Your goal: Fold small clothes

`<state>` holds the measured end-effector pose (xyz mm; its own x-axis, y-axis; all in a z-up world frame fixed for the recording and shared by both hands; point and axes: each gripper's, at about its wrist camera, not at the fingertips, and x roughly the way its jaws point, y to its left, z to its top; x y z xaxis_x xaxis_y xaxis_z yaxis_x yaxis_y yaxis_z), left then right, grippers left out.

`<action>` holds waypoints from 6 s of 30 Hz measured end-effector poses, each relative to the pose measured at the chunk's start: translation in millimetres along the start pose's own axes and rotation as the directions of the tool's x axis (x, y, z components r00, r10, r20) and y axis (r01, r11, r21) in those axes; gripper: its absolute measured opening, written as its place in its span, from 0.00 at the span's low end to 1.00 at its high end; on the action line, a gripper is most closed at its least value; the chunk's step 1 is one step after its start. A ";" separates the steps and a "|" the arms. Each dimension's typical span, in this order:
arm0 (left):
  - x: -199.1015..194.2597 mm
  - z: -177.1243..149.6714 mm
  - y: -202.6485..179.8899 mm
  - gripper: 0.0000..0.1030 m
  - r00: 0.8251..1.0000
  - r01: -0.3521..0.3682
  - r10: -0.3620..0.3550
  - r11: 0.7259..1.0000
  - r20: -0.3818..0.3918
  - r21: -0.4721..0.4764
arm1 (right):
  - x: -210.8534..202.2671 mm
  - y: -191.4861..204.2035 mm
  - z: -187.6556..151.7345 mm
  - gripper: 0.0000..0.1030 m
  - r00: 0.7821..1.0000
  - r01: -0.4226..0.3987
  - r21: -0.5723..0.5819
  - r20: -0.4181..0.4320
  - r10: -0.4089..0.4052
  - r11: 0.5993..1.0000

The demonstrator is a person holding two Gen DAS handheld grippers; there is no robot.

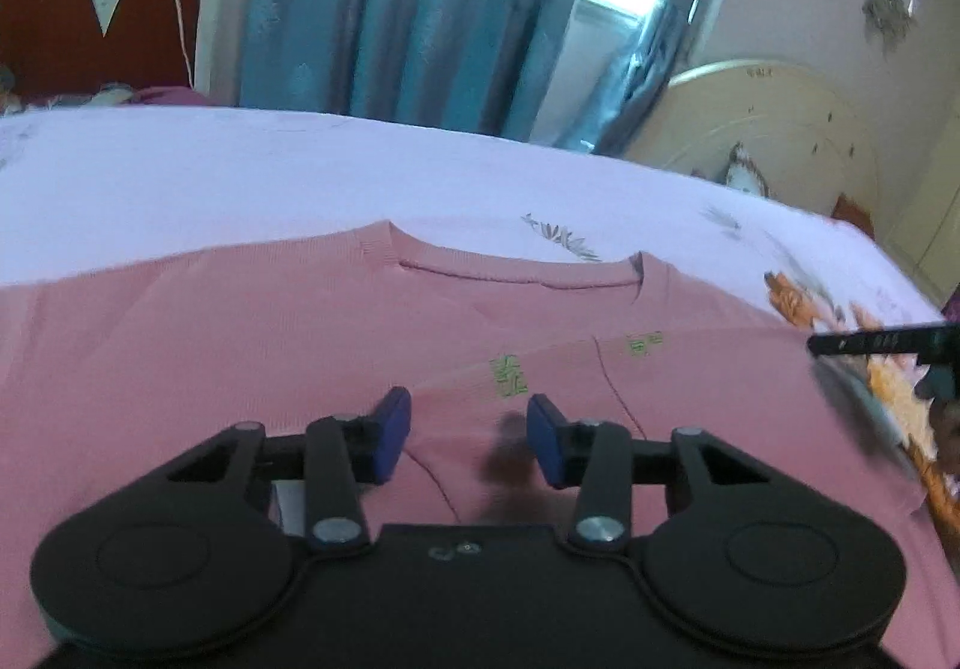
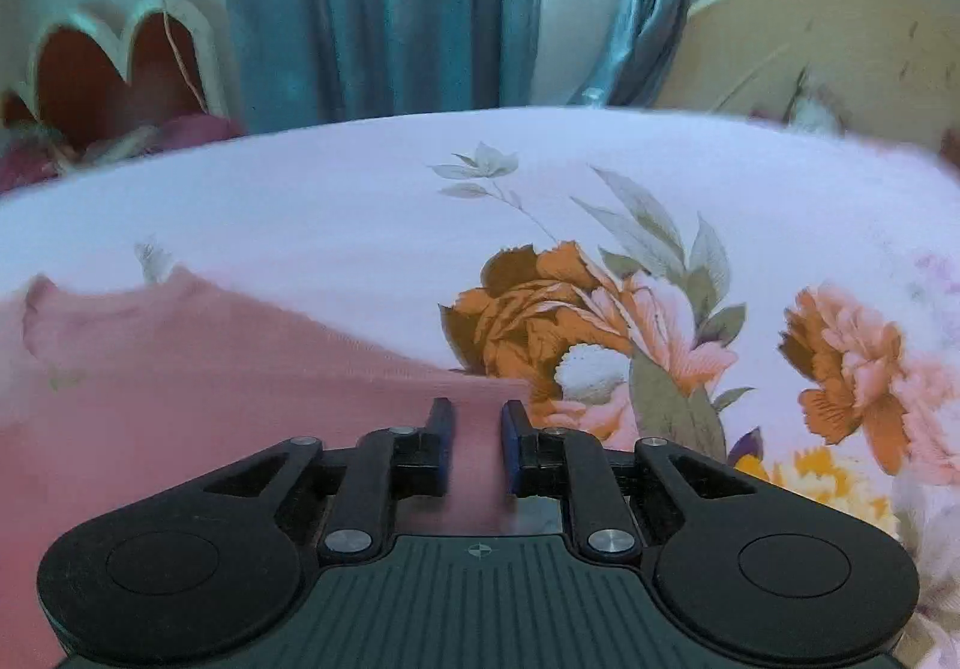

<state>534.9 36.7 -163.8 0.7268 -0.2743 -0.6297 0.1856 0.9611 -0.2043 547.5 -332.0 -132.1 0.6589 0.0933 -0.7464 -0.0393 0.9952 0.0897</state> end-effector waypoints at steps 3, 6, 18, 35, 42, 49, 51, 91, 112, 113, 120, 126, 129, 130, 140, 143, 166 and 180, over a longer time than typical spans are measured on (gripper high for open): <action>-12.5 4.2 -17.3 0.50 0.998 -0.014 0.013 1.000 0.056 0.024 | -6.0 -6.1 3.5 0.15 0.998 -0.049 0.048 -0.023 0.051 0.998; -22.1 -4.0 -35.8 0.49 0.999 0.004 -0.008 0.995 0.035 0.098 | -14.3 1.2 -11.5 0.15 0.997 -0.051 0.037 -0.059 0.053 0.998; -79.0 -52.4 -22.5 0.49 0.998 0.017 -0.022 0.996 0.057 0.092 | -114.8 27.5 -88.8 0.15 1.000 -0.018 0.003 0.018 0.018 1.000; -83.3 -58.2 -18.1 0.76 1.000 -0.023 0.024 0.998 -0.019 0.062 | -117.2 56.6 -102.5 0.15 0.996 0.088 0.041 -0.029 -0.087 0.995; -144.8 -69.6 60.5 0.81 0.975 -0.196 0.203 0.977 0.089 -0.079 | -138.6 81.5 -101.0 0.69 0.996 0.069 0.126 0.050 -0.075 0.990; -221.9 -93.9 213.4 0.66 0.884 -0.402 0.464 0.823 0.065 -0.401 | -126.6 111.5 -97.7 0.37 0.998 0.015 0.230 0.058 -0.029 0.973; -241.5 -101.1 251.2 0.66 0.851 -0.438 0.522 0.763 0.054 -0.476 | -120.6 118.8 -93.7 0.37 0.999 0.002 0.260 0.046 -0.015 0.966; -86.3 5.1 1.7 0.10 0.974 0.180 -0.148 0.965 0.172 -0.190 | -134.1 119.8 -78.8 0.37 0.997 -0.032 0.337 0.071 0.009 0.941; -158.2 -59.7 62.8 0.53 0.987 -0.140 0.151 0.979 0.063 -0.149 | -97.7 135.6 -74.2 0.49 0.897 -0.415 0.471 0.071 0.435 0.778; -162.4 -65.5 77.1 0.53 0.983 -0.171 0.181 0.970 0.043 -0.174 | -90.5 142.9 -73.3 0.49 0.891 -0.423 0.477 0.063 0.451 0.770; -140.9 -72.7 115.9 0.52 0.983 -0.176 0.184 0.955 0.011 -0.240 | -47.4 178.1 -66.2 0.25 0.877 -0.408 0.543 0.009 0.481 0.734; -125.4 -68.6 124.5 0.23 0.981 -0.188 0.191 0.969 0.006 -0.158 | -51.1 207.7 -46.3 0.04 0.917 -0.371 0.385 0.011 0.398 0.845; -131.0 -73.9 139.6 0.16 0.987 -0.152 0.159 0.965 0.016 -0.213 | -90.0 214.1 -26.2 0.04 0.921 -0.389 0.264 0.133 0.366 0.883; -131.7 -74.4 141.2 0.16 0.988 -0.144 0.151 0.966 0.017 -0.216 | -103.0 207.0 -21.1 0.04 0.916 -0.395 0.265 0.185 0.356 0.880; -129.6 -73.5 138.6 0.15 0.990 -0.137 0.142 0.973 0.015 -0.186 | -81.5 146.8 -67.8 0.04 0.979 -0.202 0.295 0.041 0.198 0.934; -129.3 -71.9 140.2 0.15 0.991 -0.132 0.136 0.973 0.008 -0.192 | -83.0 143.2 -75.2 0.04 0.979 -0.204 0.314 0.045 0.200 0.927; -171.6 -52.5 129.7 0.29 0.979 -0.156 0.161 0.987 0.125 -0.049 | -125.9 157.3 -66.9 0.45 0.994 -0.069 0.192 0.094 0.052 0.979; -97.9 -8.3 111.6 0.51 0.996 -0.075 0.074 0.997 0.044 0.030 | -85.0 166.6 -48.9 0.22 0.997 -0.066 0.134 0.037 0.062 0.989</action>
<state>478.9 170.6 -131.2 0.7671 -0.2007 -0.6093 0.1502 0.9796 -0.1336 448.2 -172.7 -86.1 0.6827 0.1536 -0.7143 0.0181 0.9738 0.2268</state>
